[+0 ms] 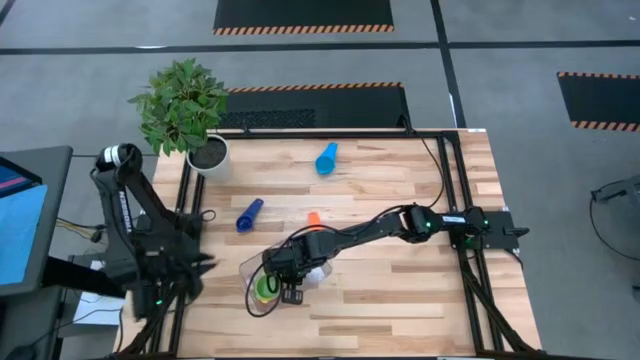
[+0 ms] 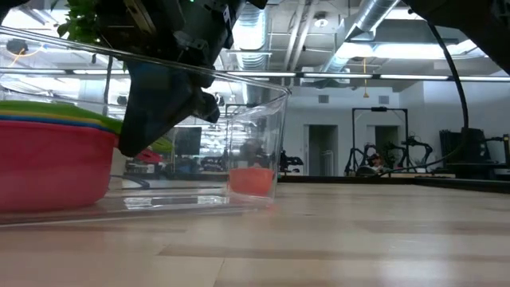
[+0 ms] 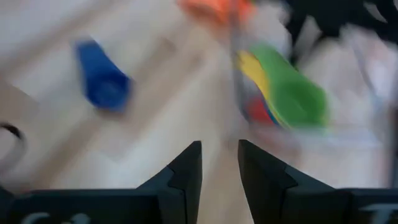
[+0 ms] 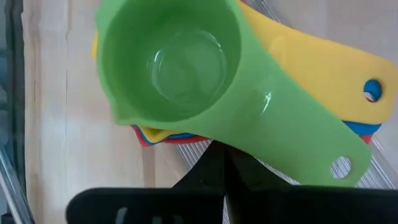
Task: Nest measuring cups in basket
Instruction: Stack the green measuring cup on top of the yellow measuring cup into the transparent bin
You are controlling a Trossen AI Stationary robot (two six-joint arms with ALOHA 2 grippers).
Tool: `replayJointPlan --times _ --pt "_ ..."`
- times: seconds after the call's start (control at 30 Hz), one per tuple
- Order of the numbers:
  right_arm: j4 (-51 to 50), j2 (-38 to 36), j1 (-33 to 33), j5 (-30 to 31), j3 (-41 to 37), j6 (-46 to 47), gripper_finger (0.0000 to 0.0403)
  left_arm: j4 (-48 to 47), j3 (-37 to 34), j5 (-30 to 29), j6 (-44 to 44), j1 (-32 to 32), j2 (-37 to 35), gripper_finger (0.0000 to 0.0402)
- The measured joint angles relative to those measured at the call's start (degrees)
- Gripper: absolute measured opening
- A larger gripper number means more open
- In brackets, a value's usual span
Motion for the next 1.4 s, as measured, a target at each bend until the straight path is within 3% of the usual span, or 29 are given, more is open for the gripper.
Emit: replayJointPlan --times 0.1,0.23,0.37,0.57,0.77,1.2,1.4 --pt "0.01 0.0 0.07 0.0 0.0 0.56 0.0018 -3.82 0.0 0.31 0.03 6.14 -0.02 0.0093" --pt "0.25 0.0 0.61 -0.07 0.0 0.56 0.0019 -2.26 -0.03 6.18 10.73 14.62 -0.02 0.0091" --pt "0.39 0.0 1.18 -0.04 0.0 0.56 0.0012 6.12 -2.11 6.53 23.26 21.96 -0.02 0.0073" --pt "0.42 -0.02 1.42 0.03 0.0 0.56 0.0016 11.77 -5.46 6.95 32.54 32.08 -0.04 0.0045" --pt "0.42 -0.02 1.49 0.09 0.0 0.59 0.0014 28.71 -9.81 11.27 50.29 41.9 -0.04 0.0037" --pt "0.45 -0.04 2.66 2.01 0.0 1.87 0.0014 40.32 -11.08 12.28 68.91 56.4 1.05 0.0037" --pt "0.73 -0.06 2.64 2.01 0.0 2.06 0.0011 47.66 -10.6 14.17 72.96 61.34 6.78 0.0035"
